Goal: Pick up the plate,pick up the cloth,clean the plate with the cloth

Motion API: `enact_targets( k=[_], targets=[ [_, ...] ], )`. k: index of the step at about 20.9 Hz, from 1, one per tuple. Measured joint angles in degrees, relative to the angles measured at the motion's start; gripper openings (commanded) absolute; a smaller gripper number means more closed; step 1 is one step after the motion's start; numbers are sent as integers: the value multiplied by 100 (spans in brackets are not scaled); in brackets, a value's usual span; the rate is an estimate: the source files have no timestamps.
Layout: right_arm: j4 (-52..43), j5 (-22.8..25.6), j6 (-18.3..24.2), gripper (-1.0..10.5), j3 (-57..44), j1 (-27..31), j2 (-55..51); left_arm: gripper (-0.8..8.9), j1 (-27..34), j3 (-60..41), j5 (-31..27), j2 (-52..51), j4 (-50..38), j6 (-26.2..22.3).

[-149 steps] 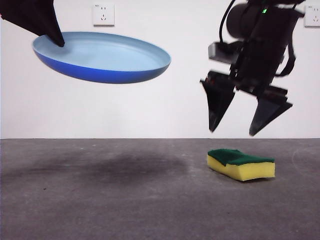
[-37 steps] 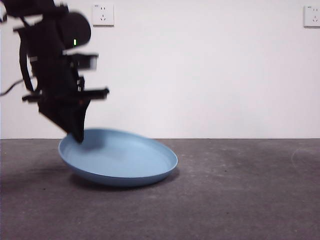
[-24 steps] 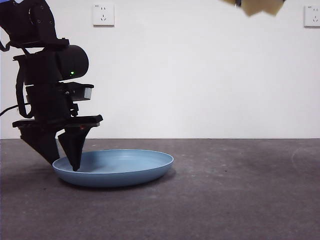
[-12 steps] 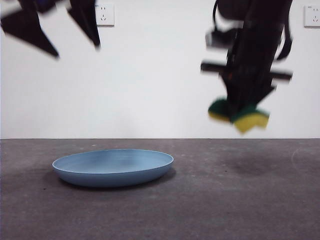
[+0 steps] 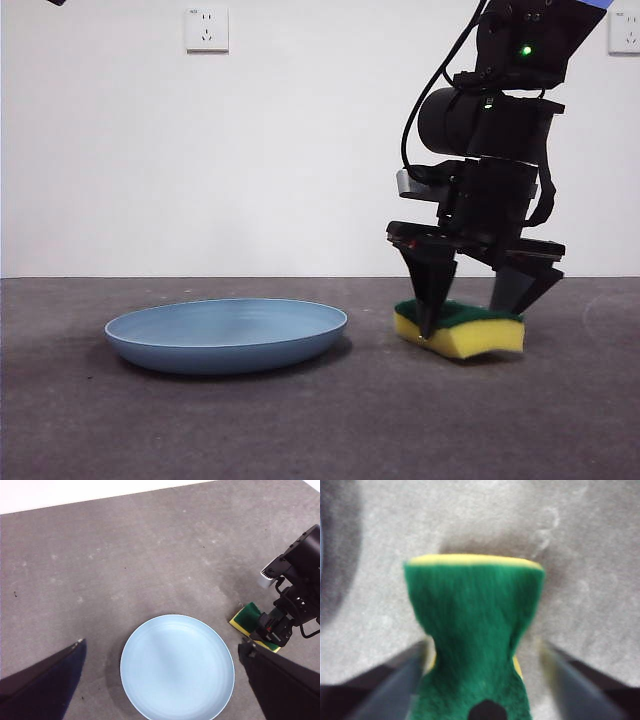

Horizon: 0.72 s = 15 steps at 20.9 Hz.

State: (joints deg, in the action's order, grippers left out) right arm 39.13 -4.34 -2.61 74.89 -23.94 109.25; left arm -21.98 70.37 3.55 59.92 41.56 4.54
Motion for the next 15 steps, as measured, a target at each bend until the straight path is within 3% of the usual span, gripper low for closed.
enact_targets(
  k=[5, 7, 10, 11, 15],
  targets=[
    [70, -4, -20, 467, -2, 2, -540, 529, 0, 0, -26, 0, -2, 0],
    [184, -17, -63, 350, 0, 0, -1261, 495, 0, 0, -37, 0, -2, 0],
    [428, -17, -66, 5, 0, -4, -2345, 102, 0, 0, -37, 0, -2, -2],
    [437, -17, -66, -17, 0, -4, -2645, -22, 0, 0, -37, 0, 0, -7],
    [437, -17, -59, -17, 0, -4, -3960, -8, 0, 0, -37, -2, -20, -96]
  ],
)
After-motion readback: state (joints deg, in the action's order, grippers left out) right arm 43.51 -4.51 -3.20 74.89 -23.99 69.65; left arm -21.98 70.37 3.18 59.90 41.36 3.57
